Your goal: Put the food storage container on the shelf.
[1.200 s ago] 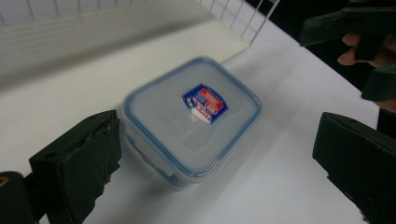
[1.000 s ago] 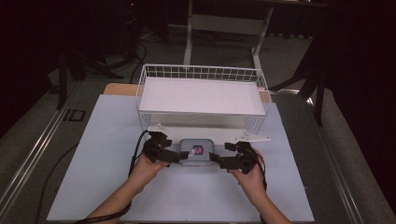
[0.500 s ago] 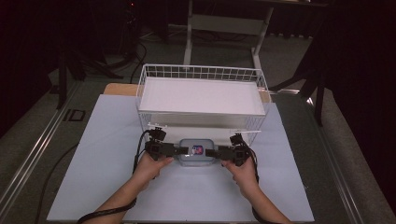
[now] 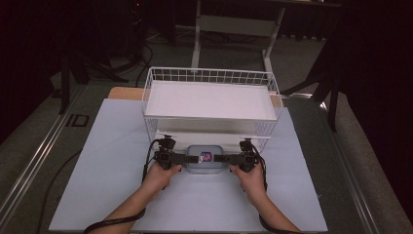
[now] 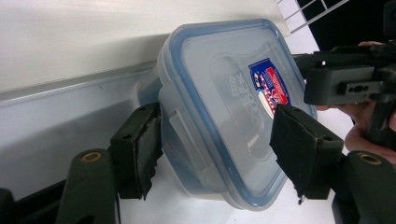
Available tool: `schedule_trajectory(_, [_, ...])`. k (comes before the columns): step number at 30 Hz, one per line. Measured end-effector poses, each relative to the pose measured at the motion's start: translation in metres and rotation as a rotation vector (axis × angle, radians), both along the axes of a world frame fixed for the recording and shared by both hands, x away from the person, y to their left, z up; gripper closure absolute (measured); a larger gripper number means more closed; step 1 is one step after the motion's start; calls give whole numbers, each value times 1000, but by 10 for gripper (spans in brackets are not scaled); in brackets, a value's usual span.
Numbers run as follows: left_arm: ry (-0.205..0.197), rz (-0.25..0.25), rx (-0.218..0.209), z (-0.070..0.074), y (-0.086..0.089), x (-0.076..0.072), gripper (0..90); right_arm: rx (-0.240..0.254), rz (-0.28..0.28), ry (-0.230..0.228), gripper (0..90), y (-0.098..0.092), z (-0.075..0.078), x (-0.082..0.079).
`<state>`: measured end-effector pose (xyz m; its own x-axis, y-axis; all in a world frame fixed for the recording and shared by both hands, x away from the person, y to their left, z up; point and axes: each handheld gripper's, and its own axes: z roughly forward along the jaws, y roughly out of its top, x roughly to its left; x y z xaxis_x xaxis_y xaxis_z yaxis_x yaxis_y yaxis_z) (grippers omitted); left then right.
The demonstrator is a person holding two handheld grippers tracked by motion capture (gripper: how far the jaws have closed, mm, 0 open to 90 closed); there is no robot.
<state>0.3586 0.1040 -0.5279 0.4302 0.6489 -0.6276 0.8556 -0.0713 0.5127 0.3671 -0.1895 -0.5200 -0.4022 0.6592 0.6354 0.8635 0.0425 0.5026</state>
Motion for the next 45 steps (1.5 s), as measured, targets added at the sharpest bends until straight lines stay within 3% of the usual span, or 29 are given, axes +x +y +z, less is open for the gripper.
schedule_trajectory(2, [2,0,-2,0,0,0,351,1,5,33,385,-1,-4,3])
schedule_trajectory(4, [13,2,-15,-1,1,0,351,33,9,73,377,-1,-8,4])
schedule_trajectory(12, [11,-12,-2,3,2,-2,406,34,4,116,424,-3,-4,2])
schedule_trajectory(19, [-55,-44,55,11,-1,-13,445,39,32,82,469,-7,-1,-6])
schedule_trajectory(23, [-93,-53,94,15,-4,-21,449,25,48,29,474,-7,0,-13])
schedule_trajectory(27, [-97,-41,83,15,-2,-24,475,9,59,-24,476,-7,1,-21])
schedule_trajectory(32, [-128,-43,96,16,-3,-29,477,4,52,-39,477,-6,2,-25])
schedule_trajectory(33, [-132,-39,97,16,-4,-31,478,11,53,-65,480,-6,1,-28])
schedule_trajectory(36, [-117,-14,106,19,-5,-34,478,0,52,-100,479,-5,2,-34])
schedule_trajectory(39, [-108,-9,108,20,-6,-37,479,7,52,-88,478,-5,1,-35])
schedule_trajectory(44, [-142,-4,100,33,-4,-32,479,11,49,-124,479,-4,12,-32])
schedule_trajectory(45, [-174,-6,101,41,-3,-28,478,17,39,-138,478,-4,19,-28])
